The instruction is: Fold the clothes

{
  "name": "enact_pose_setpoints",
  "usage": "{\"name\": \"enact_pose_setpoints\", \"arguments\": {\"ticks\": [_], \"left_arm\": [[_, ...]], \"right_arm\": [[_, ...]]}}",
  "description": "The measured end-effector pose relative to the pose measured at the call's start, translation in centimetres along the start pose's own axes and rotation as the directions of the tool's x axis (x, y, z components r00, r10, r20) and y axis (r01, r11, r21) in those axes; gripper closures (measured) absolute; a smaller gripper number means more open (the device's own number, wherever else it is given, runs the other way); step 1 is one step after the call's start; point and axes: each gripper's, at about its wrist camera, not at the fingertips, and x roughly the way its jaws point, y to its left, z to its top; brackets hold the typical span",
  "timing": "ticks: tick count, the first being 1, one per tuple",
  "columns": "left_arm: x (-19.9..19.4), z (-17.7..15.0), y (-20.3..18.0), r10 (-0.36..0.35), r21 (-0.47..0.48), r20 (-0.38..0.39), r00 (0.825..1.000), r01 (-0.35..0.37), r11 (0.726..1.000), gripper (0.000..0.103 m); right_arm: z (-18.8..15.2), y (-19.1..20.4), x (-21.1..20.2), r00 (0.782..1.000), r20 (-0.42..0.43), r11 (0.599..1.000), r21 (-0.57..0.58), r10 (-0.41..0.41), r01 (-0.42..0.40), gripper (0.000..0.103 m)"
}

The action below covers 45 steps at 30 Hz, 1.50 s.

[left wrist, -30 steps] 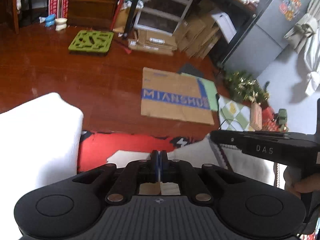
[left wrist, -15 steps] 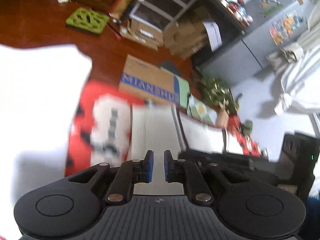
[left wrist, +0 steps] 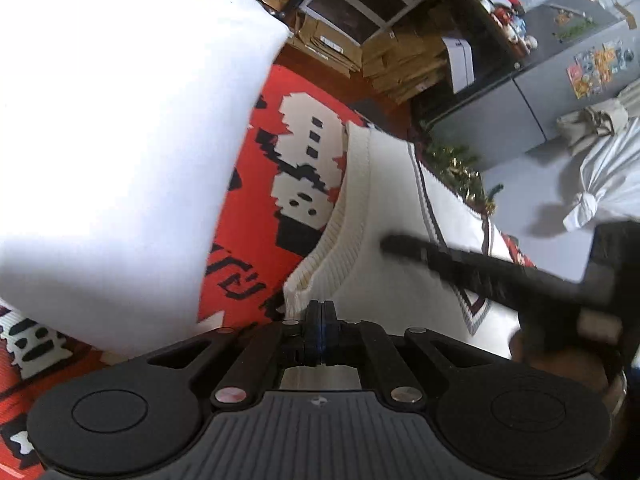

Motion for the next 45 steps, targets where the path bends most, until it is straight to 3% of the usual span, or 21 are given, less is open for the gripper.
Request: {"name": "enact_pose_setpoints", "arguments": {"ticks": [4, 9, 11, 15, 18, 22, 29, 33, 36, 39, 45], "left_arm": [[-0.6, 0.0, 1.9, -0.032, -0.121, 0.025, 0.999, 0.035, 0.992, 0.1], [-1.0, 0.5, 1.4, -0.021, -0.109, 0.036, 0.999, 0.025, 0.994, 0.101], [-1.3, 1.0, 1.1, -0.02, -0.114, 0.051, 0.999, 0.026, 0.993, 0.101], [-1.4, 2.6, -0.3, -0.049, -0.109, 0.087, 0.995, 0.059, 0.992, 0.101], [-0.2, 4.0, -2.3, -0.095, -0.065, 0.088, 0.992, 0.101, 0.993, 0.101], [3.9, 5.8, -4.4, -0.099, 0.006, 0.044, 0.994, 0.099, 0.995, 0.101], [9.4, 10.7, -6.2, -0.049, 0.155, 0.032, 0.998, 0.043, 0.987, 0.102], [10.0, 12.9, -7.4, -0.03, 0.182, 0.052, 0.998, 0.02, 0.983, 0.103], [9.4, 12.9, -8.5, -0.046, 0.193, 0.05, 0.998, 0.036, 0.981, 0.103], [9.0, 11.6, -9.9, -0.061, 0.215, 0.011, 0.998, 0.057, 0.975, 0.103], [10.7, 6.8, -15.5, -0.091, 0.292, -0.111, 0.99, 0.12, 0.949, 0.102]], "right_arm": [[3.5, -0.3, 2.6, 0.999, 0.031, 0.999, -0.013, -0.033, 0.033, 0.103], [6.4, -1.3, 3.8, 0.999, 0.036, 0.999, -0.008, -0.039, 0.039, 0.103], [6.4, -1.8, 2.5, 0.998, 0.049, 0.999, 0.011, -0.032, 0.032, 0.096], [3.9, -2.9, -1.5, 0.999, 0.041, 0.999, 0.032, -0.013, 0.012, 0.094], [1.4, -3.7, -3.2, 1.0, 0.003, 0.999, 0.04, -0.002, 0.002, 0.094], [0.5, -4.0, -1.9, 0.999, -0.038, 1.0, 0.011, -0.015, 0.015, 0.094], [5.5, -4.1, 2.5, 0.999, 0.037, 0.999, -0.027, -0.026, 0.027, 0.103], [7.8, -5.2, 2.9, 0.999, 0.05, 1.0, 0.021, -0.014, 0.013, 0.1], [6.7, -7.0, -0.6, 0.995, 0.1, 0.997, 0.082, -0.017, 0.009, 0.099], [3.5, -9.8, -5.0, 0.992, 0.103, 0.985, 0.168, -0.07, 0.052, 0.099], [-4.1, -15.7, -12.3, 0.964, 0.038, 0.915, 0.327, -0.262, 0.236, 0.095]]}}
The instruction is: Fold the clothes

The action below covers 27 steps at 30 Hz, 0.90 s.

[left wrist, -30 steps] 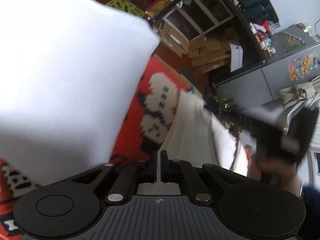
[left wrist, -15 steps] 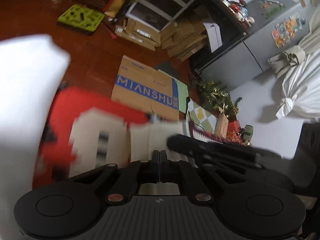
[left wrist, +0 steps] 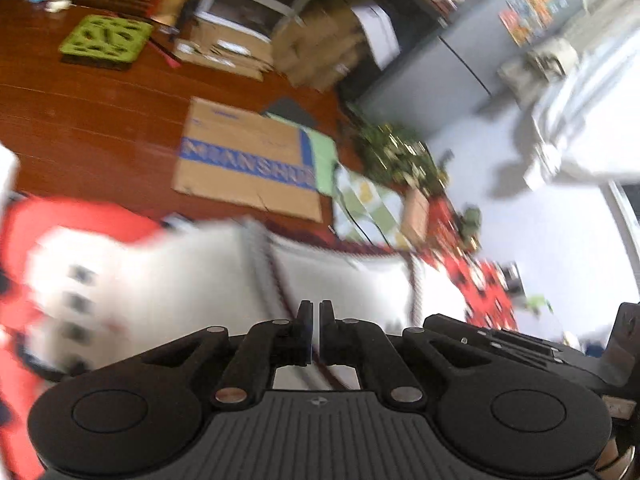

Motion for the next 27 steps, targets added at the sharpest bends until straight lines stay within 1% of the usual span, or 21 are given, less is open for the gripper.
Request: {"name": "enact_pose_setpoints", "arguments": {"ticks": [1, 4, 5, 8, 9, 10, 14, 17, 20, 22, 24, 27], "left_arm": [[0.9, -0.5, -1.2, -0.007, 0.023, -0.018, 1.0, 0.008, 1.0, 0.102], [4.1, -1.9, -4.6, -0.046, 0.075, -0.075, 0.996, 0.052, 0.996, 0.102], [5.2, -2.1, -5.5, -0.062, 0.09, -0.091, 0.994, 0.07, 0.993, 0.102], [8.5, -2.2, -7.9, -0.063, 0.145, -0.13, 0.989, 0.082, 0.986, 0.102], [9.5, -2.1, -8.5, -0.061, 0.162, -0.135, 0.989, 0.082, 0.983, 0.102], [10.3, -2.0, -8.9, -0.056, 0.172, -0.135, 0.989, 0.079, 0.982, 0.102], [12.6, -0.2, -9.6, -0.048, 0.198, -0.107, 0.993, 0.068, 0.978, 0.102], [14.0, 2.1, -9.4, -0.037, 0.186, -0.079, 0.996, 0.051, 0.981, 0.102], [14.8, 4.1, -9.4, -0.032, 0.185, -0.071, 0.997, 0.045, 0.982, 0.101], [14.9, 4.7, -9.5, -0.031, 0.188, -0.07, 0.997, 0.044, 0.981, 0.101], [14.4, 4.8, -9.8, -0.034, 0.182, -0.063, 0.997, 0.045, 0.982, 0.102], [12.6, 4.2, -9.9, -0.059, 0.156, -0.05, 0.997, 0.066, 0.986, 0.102]], "right_arm": [[-0.6, -1.4, -0.5, 1.0, -0.006, 0.999, 0.023, -0.026, 0.026, 0.095], [-2.2, -4.6, -0.9, 0.998, -0.029, 0.995, 0.079, -0.054, 0.056, 0.096], [-2.6, -5.5, -0.8, 0.998, -0.03, 0.995, 0.083, -0.056, 0.058, 0.097], [-2.9, -6.8, 0.2, 0.997, -0.03, 0.992, 0.107, -0.068, 0.071, 0.097], [-2.9, -7.1, 0.7, 0.997, -0.028, 0.991, 0.116, -0.07, 0.073, 0.101], [-2.8, -7.2, 1.2, 0.998, -0.018, 0.99, 0.124, -0.063, 0.065, 0.103], [-0.6, -7.4, 3.2, 0.998, 0.03, 0.994, 0.096, -0.058, 0.054, 0.103], [1.7, -8.1, 5.1, 0.998, 0.052, 0.993, 0.115, -0.04, 0.033, 0.103], [3.6, -8.6, 6.2, 0.997, 0.059, 0.993, 0.113, -0.039, 0.032, 0.103], [4.6, -9.2, 6.6, 0.998, 0.054, 0.992, 0.125, -0.026, 0.019, 0.103], [4.8, -10.0, 5.9, 0.998, 0.064, 0.99, 0.14, -0.022, 0.013, 0.102], [3.3, -10.9, 3.2, 0.997, 0.071, 0.99, 0.142, -0.014, 0.003, 0.095]]}}
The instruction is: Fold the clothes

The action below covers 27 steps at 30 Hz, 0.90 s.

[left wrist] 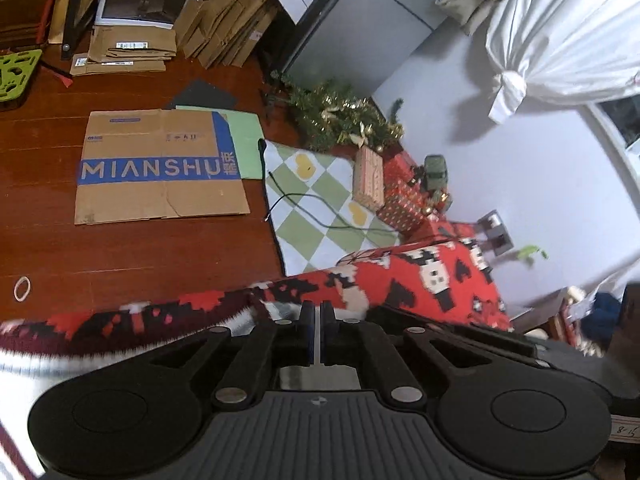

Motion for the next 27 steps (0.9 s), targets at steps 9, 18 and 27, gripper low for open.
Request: {"name": "enact_pose_setpoints", "arguments": {"ticks": [9, 18, 27], "left_arm": [[-4.3, -8.1, -1.9, -0.02, -0.005, -0.108, 0.994, 0.02, 1.0, 0.101], [-7.5, -15.9, -3.4, 0.039, 0.018, -0.161, 0.986, -0.037, 0.999, 0.098], [-13.0, -21.7, -4.6, 0.123, 0.042, -0.162, 0.979, -0.118, 0.992, 0.08]], "right_arm": [[-9.2, -0.4, -7.4, 0.99, -0.138, 0.993, -0.114, -0.002, -0.014, 0.095], [-15.9, -3.6, -12.7, 0.979, -0.176, 0.992, -0.081, -0.106, 0.093, 0.096], [-19.5, -3.2, -18.0, 0.976, -0.182, 0.992, -0.052, -0.118, 0.111, 0.077]]}}
